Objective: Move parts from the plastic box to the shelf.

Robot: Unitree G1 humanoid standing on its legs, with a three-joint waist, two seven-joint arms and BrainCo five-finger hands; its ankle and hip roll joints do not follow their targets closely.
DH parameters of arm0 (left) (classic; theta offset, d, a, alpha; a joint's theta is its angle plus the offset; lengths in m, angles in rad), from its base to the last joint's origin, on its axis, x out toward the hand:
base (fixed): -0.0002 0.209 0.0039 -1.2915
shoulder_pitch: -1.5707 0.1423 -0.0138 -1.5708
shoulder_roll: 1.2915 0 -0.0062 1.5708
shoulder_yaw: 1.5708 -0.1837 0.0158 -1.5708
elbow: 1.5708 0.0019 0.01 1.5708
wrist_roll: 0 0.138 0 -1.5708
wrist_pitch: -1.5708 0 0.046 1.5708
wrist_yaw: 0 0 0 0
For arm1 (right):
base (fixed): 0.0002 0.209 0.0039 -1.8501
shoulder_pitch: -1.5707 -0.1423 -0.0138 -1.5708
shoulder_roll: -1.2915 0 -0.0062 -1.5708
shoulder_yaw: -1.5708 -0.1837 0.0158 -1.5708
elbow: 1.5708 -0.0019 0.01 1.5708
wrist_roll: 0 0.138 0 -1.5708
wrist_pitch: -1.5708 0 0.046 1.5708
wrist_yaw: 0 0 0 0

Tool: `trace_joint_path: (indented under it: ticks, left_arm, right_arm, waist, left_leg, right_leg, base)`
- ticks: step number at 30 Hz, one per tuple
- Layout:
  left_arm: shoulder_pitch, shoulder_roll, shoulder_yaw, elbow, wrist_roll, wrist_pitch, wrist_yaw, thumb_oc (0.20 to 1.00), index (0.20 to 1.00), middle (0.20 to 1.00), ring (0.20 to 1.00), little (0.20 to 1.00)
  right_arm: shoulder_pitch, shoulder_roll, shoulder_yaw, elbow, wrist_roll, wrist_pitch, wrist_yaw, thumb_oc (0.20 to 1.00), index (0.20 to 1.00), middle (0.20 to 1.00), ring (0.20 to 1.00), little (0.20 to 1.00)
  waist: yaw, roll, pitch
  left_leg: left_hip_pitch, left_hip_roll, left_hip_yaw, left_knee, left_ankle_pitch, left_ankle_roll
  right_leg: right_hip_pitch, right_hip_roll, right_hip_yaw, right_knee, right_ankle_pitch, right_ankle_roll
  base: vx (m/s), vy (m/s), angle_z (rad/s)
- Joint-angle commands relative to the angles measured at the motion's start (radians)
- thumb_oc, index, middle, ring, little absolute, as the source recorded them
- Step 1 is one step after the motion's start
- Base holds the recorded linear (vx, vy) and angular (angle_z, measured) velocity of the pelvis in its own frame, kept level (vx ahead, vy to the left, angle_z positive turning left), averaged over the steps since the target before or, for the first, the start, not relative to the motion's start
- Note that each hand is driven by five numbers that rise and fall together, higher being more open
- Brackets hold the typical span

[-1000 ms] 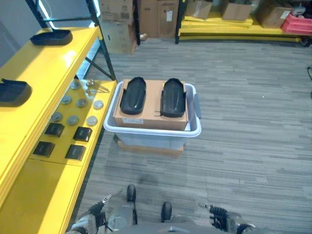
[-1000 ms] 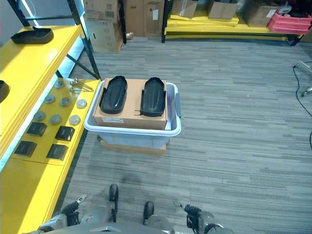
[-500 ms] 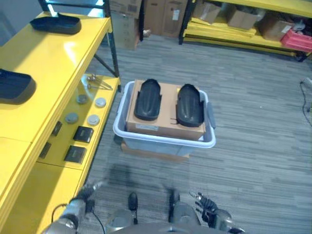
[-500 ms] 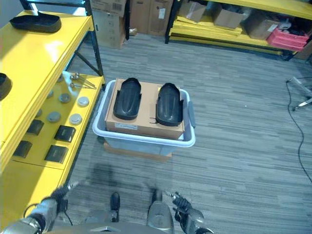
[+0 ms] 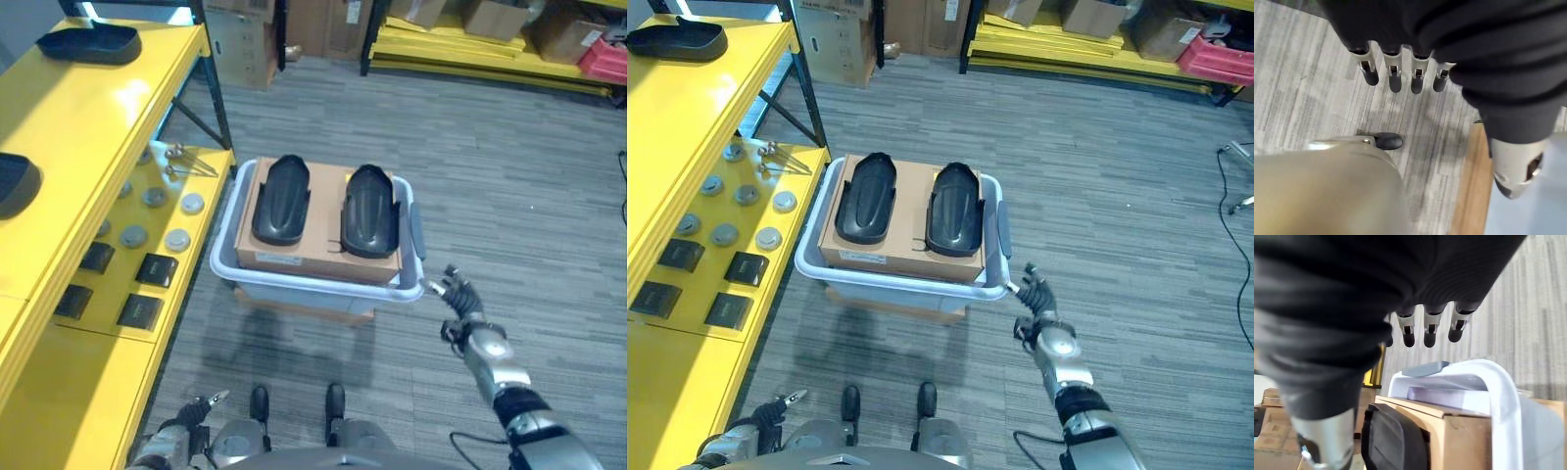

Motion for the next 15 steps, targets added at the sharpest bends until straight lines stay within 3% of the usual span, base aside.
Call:
trace_joint_path:
  ticks: [1,6,9,15]
  left_arm:
    - [-0.047,0.023,-0.045,0.047,0.079,-0.002,-0.011,1.000,1.000,1.000,1.000,1.000]
    - [-0.083,0.033,-0.098,0.024,0.071,-0.036,-0.060,1.000,1.000,1.000,1.000,1.000]
    - [-0.130,0.046,-0.161,-0.019,0.018,-0.079,-0.084,1.000,1.000,1.000,1.000,1.000]
    - [-0.182,0.065,-0.213,-0.069,-0.030,-0.095,-0.089,1.000,1.000,1.000,1.000,1.000]
  right_arm:
    - [-0.092,-0.038,-0.005,-0.072,0.004,-0.012,-0.093,1.000,1.000,1.000,1.000,1.000]
    - [-0.239,-0.114,0.002,-0.067,-0.032,0.037,-0.127,1.000,1.000,1.000,1.000,1.000]
    - [-0.391,-0.197,0.034,0.037,-0.026,0.074,-0.155,1.000,1.000,1.000,1.000,1.000]
    - [-0.533,-0.259,0.106,0.146,-0.048,0.138,-0.219,1.000,1.000,1.000,1.000,1.000]
  waist:
    - [0.010,-0.005,0.035]
    - [0.019,0.004,0.072]
    - [0.043,0.010,0.130]
    - [0.073,0.025,0.198]
  left_leg:
    - [-0.050,0.071,-0.002,0.063,-0.008,-0.036]
    - [-0.079,0.062,-0.016,0.055,-0.005,-0.037]
    - [-0.152,0.050,-0.042,0.100,-0.005,-0.035]
    - [-0.235,0.039,-0.086,0.152,-0.006,-0.029]
  right_leg:
    - [-0.014,-0.046,0.009,0.018,-0.030,0.038]
    - [-0.048,-0.056,0.008,0.034,-0.033,0.042]
    - [-0.102,-0.065,0.003,0.081,-0.044,0.035]
    - [-0.173,-0.068,-0.013,0.152,-0.062,0.026]
  base:
    - [0.00,-0.004,-0.06]
    - [-0.01,0.007,0.08]
    - [-0.07,-0.019,0.14]
    - [-0.05,-0.054,0.19]
